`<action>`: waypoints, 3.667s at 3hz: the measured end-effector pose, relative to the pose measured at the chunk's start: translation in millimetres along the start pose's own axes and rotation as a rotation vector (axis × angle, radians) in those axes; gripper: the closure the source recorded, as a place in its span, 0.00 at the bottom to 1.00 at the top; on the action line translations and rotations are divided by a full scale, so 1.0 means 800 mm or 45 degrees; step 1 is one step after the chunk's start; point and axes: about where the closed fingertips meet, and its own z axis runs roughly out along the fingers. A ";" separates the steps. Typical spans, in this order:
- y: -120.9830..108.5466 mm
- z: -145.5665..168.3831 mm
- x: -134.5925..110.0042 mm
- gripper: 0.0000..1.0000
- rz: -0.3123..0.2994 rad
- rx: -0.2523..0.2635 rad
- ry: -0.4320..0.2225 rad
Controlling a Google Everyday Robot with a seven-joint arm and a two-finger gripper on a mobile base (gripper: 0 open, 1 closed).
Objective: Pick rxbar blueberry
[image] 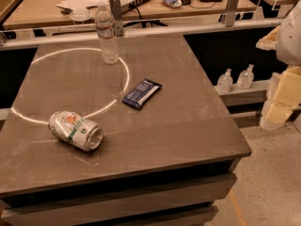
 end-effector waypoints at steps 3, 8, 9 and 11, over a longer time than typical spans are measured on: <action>-0.013 0.020 -0.041 0.00 -0.315 -0.092 0.030; -0.011 0.094 -0.220 0.00 -1.261 -0.197 -0.139; 0.021 0.129 -0.288 0.00 -1.546 -0.274 -0.223; 0.009 0.185 -0.325 0.00 -1.658 -0.335 -0.254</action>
Offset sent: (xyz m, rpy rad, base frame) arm 0.0018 0.0015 0.0001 0.0029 0.0052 0.0306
